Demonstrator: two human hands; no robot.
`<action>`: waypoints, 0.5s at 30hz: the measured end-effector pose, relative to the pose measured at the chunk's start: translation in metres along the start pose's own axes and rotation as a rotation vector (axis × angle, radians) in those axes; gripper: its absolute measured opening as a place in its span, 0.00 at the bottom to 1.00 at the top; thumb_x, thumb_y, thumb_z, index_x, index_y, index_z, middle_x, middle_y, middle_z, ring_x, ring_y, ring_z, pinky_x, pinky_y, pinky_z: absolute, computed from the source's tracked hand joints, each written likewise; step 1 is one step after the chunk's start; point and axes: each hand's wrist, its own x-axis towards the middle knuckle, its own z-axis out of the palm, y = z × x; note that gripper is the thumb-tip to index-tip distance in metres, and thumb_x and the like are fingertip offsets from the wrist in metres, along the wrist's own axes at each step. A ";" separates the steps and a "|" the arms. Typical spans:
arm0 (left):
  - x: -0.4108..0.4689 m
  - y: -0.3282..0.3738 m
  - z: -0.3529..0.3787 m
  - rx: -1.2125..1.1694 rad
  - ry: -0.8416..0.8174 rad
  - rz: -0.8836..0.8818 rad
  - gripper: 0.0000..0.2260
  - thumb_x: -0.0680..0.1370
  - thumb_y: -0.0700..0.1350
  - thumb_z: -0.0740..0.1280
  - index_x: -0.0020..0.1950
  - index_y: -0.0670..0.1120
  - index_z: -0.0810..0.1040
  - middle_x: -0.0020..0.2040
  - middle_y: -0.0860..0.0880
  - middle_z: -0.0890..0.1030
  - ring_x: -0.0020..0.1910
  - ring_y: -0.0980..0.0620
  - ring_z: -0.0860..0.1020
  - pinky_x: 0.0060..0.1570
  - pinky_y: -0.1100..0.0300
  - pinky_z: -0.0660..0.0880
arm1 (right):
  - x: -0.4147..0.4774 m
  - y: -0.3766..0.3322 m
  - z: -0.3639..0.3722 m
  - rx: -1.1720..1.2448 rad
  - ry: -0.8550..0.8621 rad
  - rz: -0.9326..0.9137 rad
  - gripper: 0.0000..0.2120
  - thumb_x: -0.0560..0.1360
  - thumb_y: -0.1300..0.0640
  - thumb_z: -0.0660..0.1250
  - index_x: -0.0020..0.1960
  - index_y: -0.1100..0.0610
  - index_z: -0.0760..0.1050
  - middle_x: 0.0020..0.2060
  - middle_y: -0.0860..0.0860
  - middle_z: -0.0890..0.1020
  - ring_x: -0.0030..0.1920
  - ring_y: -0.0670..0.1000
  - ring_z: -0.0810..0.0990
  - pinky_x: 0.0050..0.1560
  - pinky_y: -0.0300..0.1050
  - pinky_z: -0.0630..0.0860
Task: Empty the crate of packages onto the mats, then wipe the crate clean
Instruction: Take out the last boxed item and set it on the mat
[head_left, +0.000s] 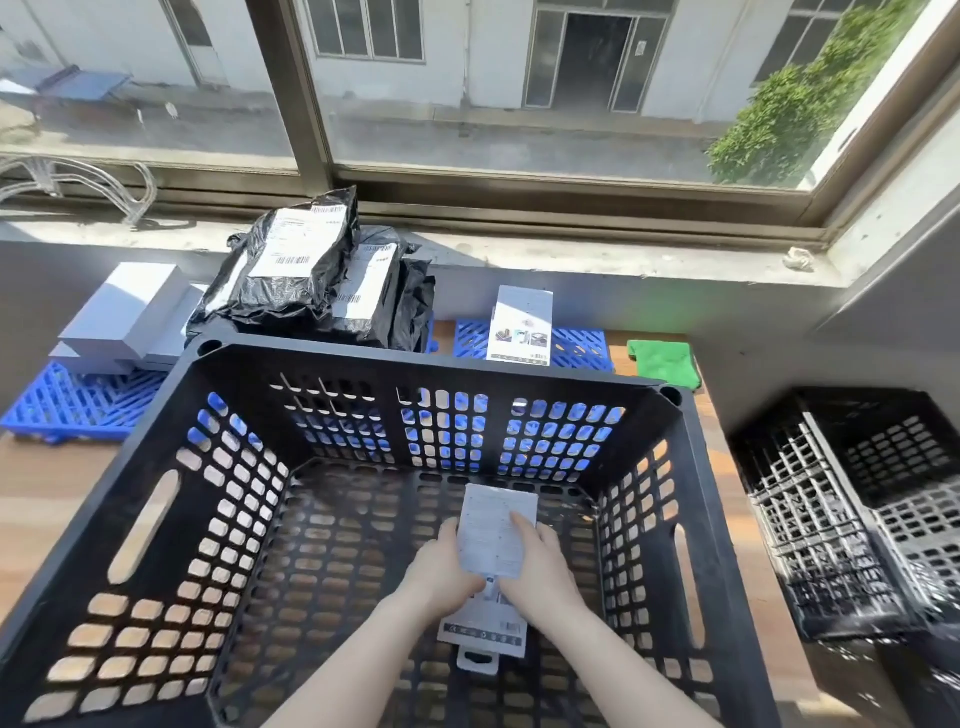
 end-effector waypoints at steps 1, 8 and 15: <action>-0.001 0.001 -0.003 0.006 0.008 -0.007 0.31 0.69 0.44 0.66 0.71 0.48 0.61 0.59 0.47 0.78 0.55 0.47 0.77 0.54 0.52 0.76 | -0.001 -0.003 -0.002 -0.012 0.007 -0.017 0.36 0.72 0.52 0.64 0.77 0.46 0.53 0.72 0.49 0.59 0.63 0.56 0.72 0.56 0.44 0.73; -0.028 0.021 -0.032 0.024 0.031 -0.157 0.28 0.72 0.46 0.70 0.67 0.43 0.61 0.58 0.46 0.75 0.50 0.50 0.76 0.31 0.64 0.70 | -0.011 -0.027 -0.018 -0.056 -0.058 -0.177 0.39 0.69 0.54 0.67 0.77 0.50 0.55 0.73 0.50 0.59 0.68 0.56 0.68 0.63 0.50 0.71; -0.109 0.045 -0.054 -0.023 0.268 -0.197 0.28 0.71 0.46 0.72 0.65 0.46 0.61 0.55 0.46 0.76 0.50 0.47 0.80 0.37 0.52 0.82 | -0.046 -0.051 -0.044 -0.002 -0.069 -0.448 0.39 0.70 0.55 0.70 0.77 0.53 0.56 0.72 0.50 0.62 0.70 0.53 0.64 0.70 0.45 0.63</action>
